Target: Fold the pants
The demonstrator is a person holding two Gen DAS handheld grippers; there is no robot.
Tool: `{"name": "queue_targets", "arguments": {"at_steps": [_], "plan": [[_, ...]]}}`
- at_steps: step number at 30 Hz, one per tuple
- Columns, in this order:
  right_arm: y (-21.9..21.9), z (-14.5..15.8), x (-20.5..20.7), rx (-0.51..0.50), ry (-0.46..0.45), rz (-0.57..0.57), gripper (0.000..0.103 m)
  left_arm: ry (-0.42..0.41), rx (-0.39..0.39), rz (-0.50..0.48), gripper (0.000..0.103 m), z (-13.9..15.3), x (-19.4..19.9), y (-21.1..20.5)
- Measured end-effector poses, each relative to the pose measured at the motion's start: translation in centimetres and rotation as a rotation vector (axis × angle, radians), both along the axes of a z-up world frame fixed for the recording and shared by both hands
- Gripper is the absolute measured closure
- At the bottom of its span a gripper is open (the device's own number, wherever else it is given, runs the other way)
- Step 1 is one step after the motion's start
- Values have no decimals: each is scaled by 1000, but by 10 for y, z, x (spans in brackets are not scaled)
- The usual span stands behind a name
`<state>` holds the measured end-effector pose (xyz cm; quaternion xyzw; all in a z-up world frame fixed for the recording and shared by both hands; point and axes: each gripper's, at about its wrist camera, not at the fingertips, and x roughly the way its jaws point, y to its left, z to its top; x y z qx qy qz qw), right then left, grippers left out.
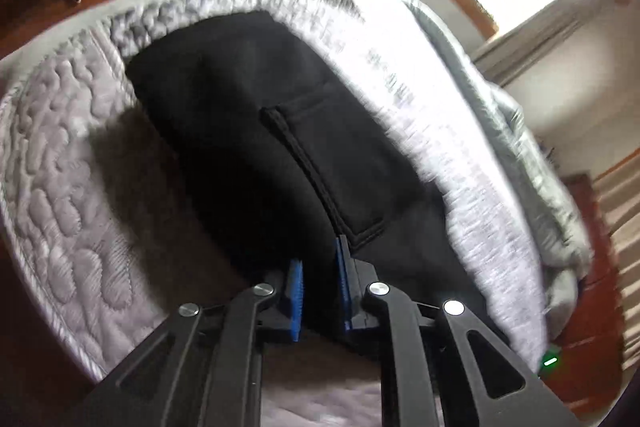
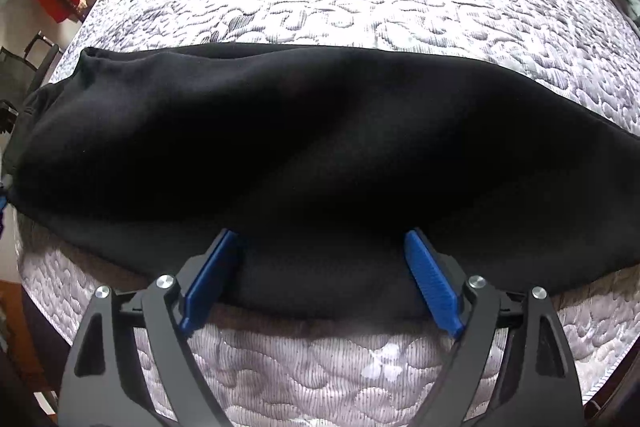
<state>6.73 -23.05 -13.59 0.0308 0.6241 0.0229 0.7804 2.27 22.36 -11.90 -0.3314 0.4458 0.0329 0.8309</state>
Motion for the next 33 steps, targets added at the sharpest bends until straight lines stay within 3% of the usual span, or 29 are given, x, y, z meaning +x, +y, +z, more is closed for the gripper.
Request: {"name": "queue_targets", "arguments": {"at_steps": [2, 4, 10, 12, 15, 17, 20, 22, 23, 26, 28, 30, 33], "plan": [[3, -2, 2, -15, 7, 3, 15, 59, 11, -9, 86, -28, 16, 2], [3, -1, 3, -15, 7, 1, 15, 66, -5, 13, 85, -30, 18, 3], [3, 18, -1, 68, -11, 12, 25, 42, 67, -12, 78, 15, -1, -2], [20, 32, 0, 88, -45, 60, 25, 0, 136, -17, 78, 35, -8, -10], [55, 48, 6, 109, -98, 143, 25, -83, 169, -55, 77, 60, -8, -22], [78, 47, 12, 151, -87, 194, 26, -99, 205, -108, 63, 63, 12, -36], [99, 24, 22, 120, -37, 223, 26, -3, 243, -157, 63, 31, 50, -42], [98, -3, 30, 103, 19, 198, 25, 90, 226, -178, 66, 0, 67, -36], [98, -8, 31, 104, 12, 205, 23, 89, 219, -186, 66, -6, 69, -34], [109, 8, 36, 67, 15, 252, 27, 85, 239, -229, 66, 9, 63, -37], [117, 27, 41, 126, -19, 277, 29, 24, 229, -234, 59, 30, 56, -34], [132, 48, 58, 191, -52, 303, 28, -1, 273, -241, 49, 45, 60, -34], [158, 56, 89, 210, -62, 349, 27, 23, 362, -248, 46, 51, 83, -28]]}}
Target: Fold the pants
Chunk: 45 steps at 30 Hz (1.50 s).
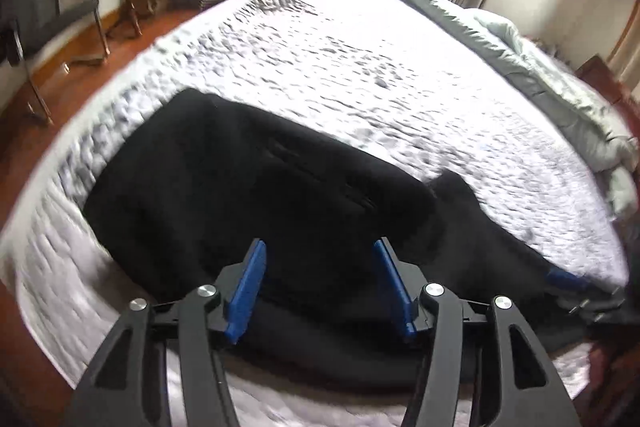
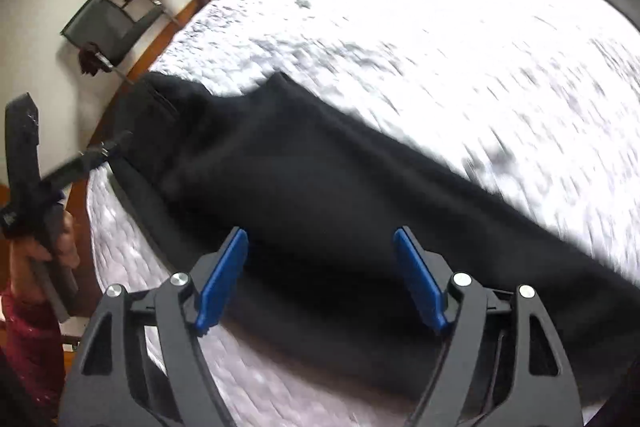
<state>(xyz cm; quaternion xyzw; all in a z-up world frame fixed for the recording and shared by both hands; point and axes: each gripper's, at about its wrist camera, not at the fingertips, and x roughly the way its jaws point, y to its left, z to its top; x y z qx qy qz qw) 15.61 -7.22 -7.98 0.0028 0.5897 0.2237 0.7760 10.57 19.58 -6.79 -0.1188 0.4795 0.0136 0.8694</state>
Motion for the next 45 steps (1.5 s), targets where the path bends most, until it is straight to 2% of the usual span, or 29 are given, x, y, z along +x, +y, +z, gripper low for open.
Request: {"name": "queue_targets", "arguments": {"at_steps": [3, 5, 9, 11, 12, 13, 14, 15, 16, 18, 20, 22, 25, 27, 29, 31, 33, 35, 39, 42, 45], "plan": [[25, -7, 31, -17, 15, 9, 27, 71, 11, 32, 45, -17, 21, 17], [43, -19, 57, -9, 49, 10, 27, 96, 44, 48, 45, -28, 25, 28], [73, -38, 87, -19, 63, 50, 27, 76, -6, 53, 43, -30, 21, 40], [85, -50, 101, 2, 102, 88, 27, 65, 13, 37, 40, -30, 18, 41], [88, -52, 102, 21, 122, 113, 34, 64, 17, 32, 40, -32, 15, 43], [89, -55, 105, 41, 143, 138, 52, 56, 5, 30, 40, -35, 11, 45], [93, -58, 107, 60, 164, 165, 62, 44, -3, 37, 40, -35, 7, 47], [95, -58, 109, 62, 167, 186, 88, 36, -7, 42, 40, -36, 6, 46], [98, -57, 112, 64, 169, 207, 95, 28, -4, 46, 40, -39, 6, 47], [96, -42, 111, 86, 114, 217, 97, 14, 6, 59, 40, -39, 3, 47], [87, -31, 116, 111, 82, 163, 100, -8, 15, 74, 40, -42, -2, 46], [82, -39, 124, 100, 95, 101, 100, -13, 21, 80, 40, -47, -1, 46], [86, -69, 126, 22, 127, 84, 98, -9, 12, 81, 39, -52, 1, 49], [84, -72, 126, 32, 128, 62, 96, -7, -11, 83, 39, -52, 1, 53], [75, -58, 123, 58, 110, 60, 85, 4, 1, 74, 40, -49, 1, 51], [61, -38, 114, 62, 68, 69, 66, 21, 23, 79, 40, -42, 1, 47], [31, -6, 97, 60, -2, 67, 66, 17, -2, 98, 38, -31, -3, 41], [-10, 18, 76, 52, -41, 28, 66, -2, -62, 82, 37, -21, -8, 26], [-82, 37, 25, 22, -75, -67, 66, -20, -84, -55, 33, -20, -15, -31], [-112, 20, -16, 12, -63, -107, 60, 32, -65, -156, 31, -40, -17, -76], [-138, -21, -36, -37, 8, -179, 59, 40, 54, -182, 20, -62, -18, -103]]}}
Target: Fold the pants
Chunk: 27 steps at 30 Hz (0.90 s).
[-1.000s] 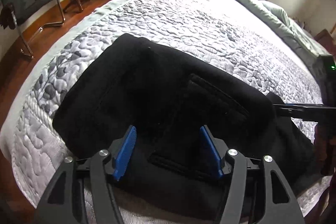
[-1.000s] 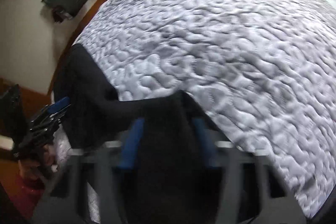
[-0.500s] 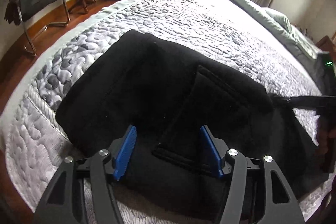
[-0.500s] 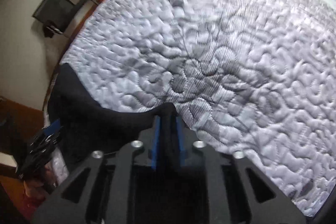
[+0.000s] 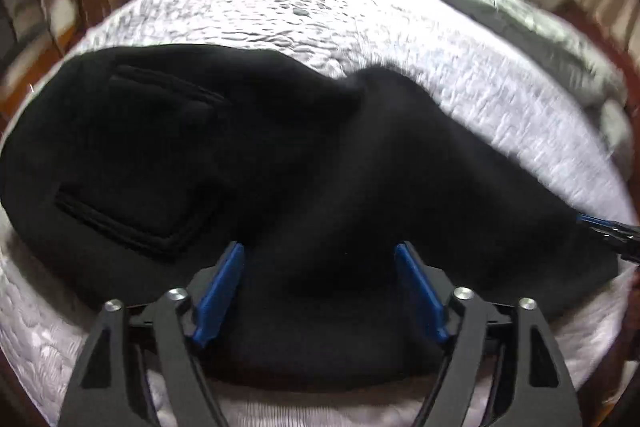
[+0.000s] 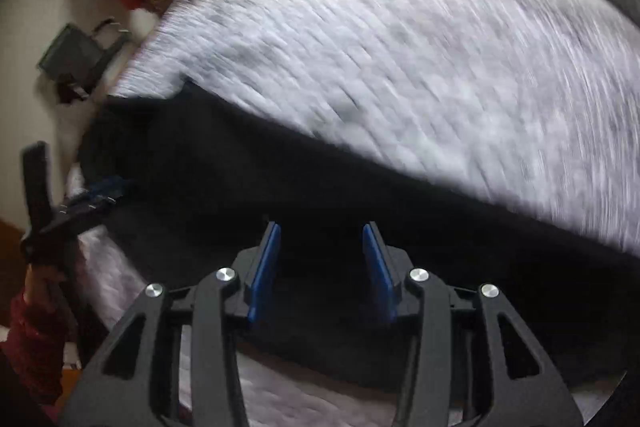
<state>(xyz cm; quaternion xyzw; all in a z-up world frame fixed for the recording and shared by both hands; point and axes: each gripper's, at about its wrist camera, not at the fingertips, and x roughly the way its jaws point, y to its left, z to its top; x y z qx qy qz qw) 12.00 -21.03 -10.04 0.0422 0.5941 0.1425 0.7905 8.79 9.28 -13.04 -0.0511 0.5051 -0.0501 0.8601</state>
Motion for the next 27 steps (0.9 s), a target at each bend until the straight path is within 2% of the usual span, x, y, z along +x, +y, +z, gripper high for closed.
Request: {"name": "queue_targets", "arguments": {"at_steps": [2, 3, 5, 6, 7, 9, 11, 13, 17, 19, 23, 27], "plan": [[-19, -30, -2, -52, 27, -53, 74, -9, 94, -43, 13, -9, -1, -16], [-29, -36, -2, -13, 17, -85, 80, -9, 112, -47, 13, -8, -1, -20], [-53, -37, -2, 151, 32, -172, 80, 0, 110, -30, 13, -5, -2, -20], [-64, -33, -4, 208, 36, -203, 76, 5, 100, -18, 13, -2, -3, -19], [-74, -26, -8, 216, 19, -225, 67, 11, 79, -2, 13, 1, -4, -19], [-87, -11, -19, 183, -15, -237, 58, 13, 12, 7, 13, 9, -10, -22], [-112, 6, -35, 154, -32, -269, 58, 17, -53, -1, 13, 15, -16, -35], [-134, 11, -53, 111, -31, -311, 58, 17, -86, -18, 13, 17, -20, -54], [-170, 18, -88, -65, -10, -384, 56, 31, -112, -77, 13, 11, -26, -101], [-188, 16, -104, -95, 8, -430, 56, 35, -103, -100, 13, 8, -28, -121], [-229, 12, -130, -47, 16, -560, 53, 39, -57, -144, 12, 1, -30, -144], [-274, 0, -142, 82, 28, -703, 49, 45, -55, -147, 12, 3, -27, -142]]}}
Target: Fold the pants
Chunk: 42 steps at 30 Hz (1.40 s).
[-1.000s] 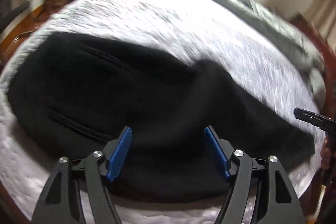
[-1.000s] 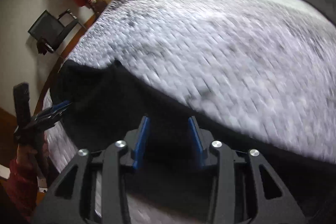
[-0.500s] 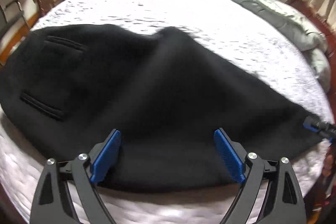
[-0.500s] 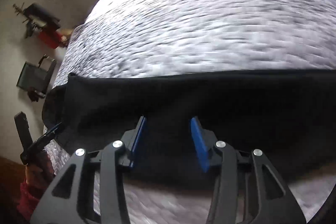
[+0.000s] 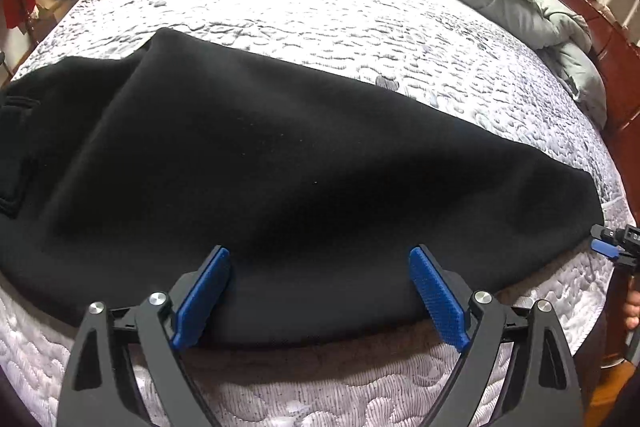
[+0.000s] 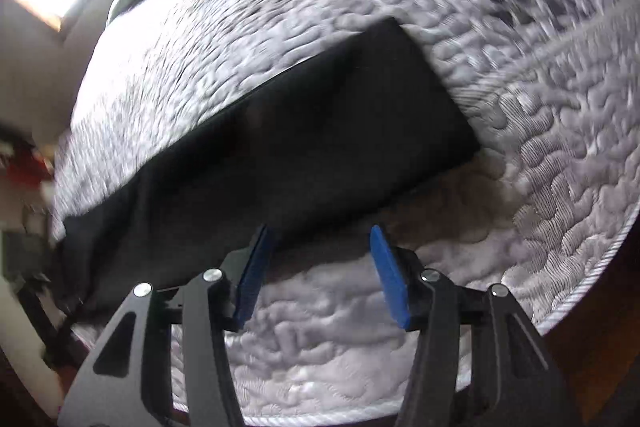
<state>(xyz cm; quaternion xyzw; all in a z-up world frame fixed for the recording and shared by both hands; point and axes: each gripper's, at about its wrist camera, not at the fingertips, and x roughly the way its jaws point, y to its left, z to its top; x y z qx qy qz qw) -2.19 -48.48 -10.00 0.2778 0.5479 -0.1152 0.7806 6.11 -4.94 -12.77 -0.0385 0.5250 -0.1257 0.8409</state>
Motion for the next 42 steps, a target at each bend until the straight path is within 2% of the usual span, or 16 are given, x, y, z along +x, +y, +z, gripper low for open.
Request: {"name": "queue_targets", "arguments": {"at_steps": [2, 4, 6, 7, 11, 12, 17, 18, 20, 21, 23, 27, 34, 39, 41, 42], "plan": [[-15, -5, 0, 47, -27, -29, 52, 8, -7, 7, 12, 1, 1, 2], [-22, -7, 4, 63, -43, -33, 81, 12, -4, 10, 12, 2, 1, 2], [-24, -3, 7, 59, -64, -20, 95, 12, -4, 14, 12, 2, 0, 0], [-25, -1, 10, 62, -75, -15, 96, 10, -7, 18, 12, 2, 0, 0], [-23, 35, 5, 15, -199, 9, 98, -7, -22, 47, 12, 3, -2, 0], [-25, 37, 3, 6, -201, -4, 98, -6, -17, 47, 12, 2, -2, -1], [-31, -11, 11, 1, -16, 7, 96, -35, 106, -24, 10, -8, -5, -19], [-32, -12, 6, 16, -28, -2, 92, -39, 115, -29, 10, -8, -6, -20], [-34, -6, -3, 45, -57, -30, 76, -34, 104, -24, 10, -5, -8, -19], [-36, -2, -6, 41, -64, -35, 60, -27, 88, -17, 10, -3, -9, -19], [-36, 6, -12, 4, -63, -32, 57, -15, 63, -13, 10, 1, -10, -20], [-29, 4, -20, 41, -51, -13, 45, 8, -4, -27, 10, 5, -10, -38], [-9, -14, 3, 21, 11, 15, 39, 27, 15, -50, 9, 0, -4, -80], [-25, -22, 23, 53, -56, -26, 39, 29, 37, -46, 8, -3, -3, -87], [-35, -16, 25, 150, -157, -37, 58, 36, 8, -32, 8, -1, -3, -80], [-38, -13, 25, 186, -186, -33, 79, 37, 3, -17, 8, -1, -3, -75]]}}
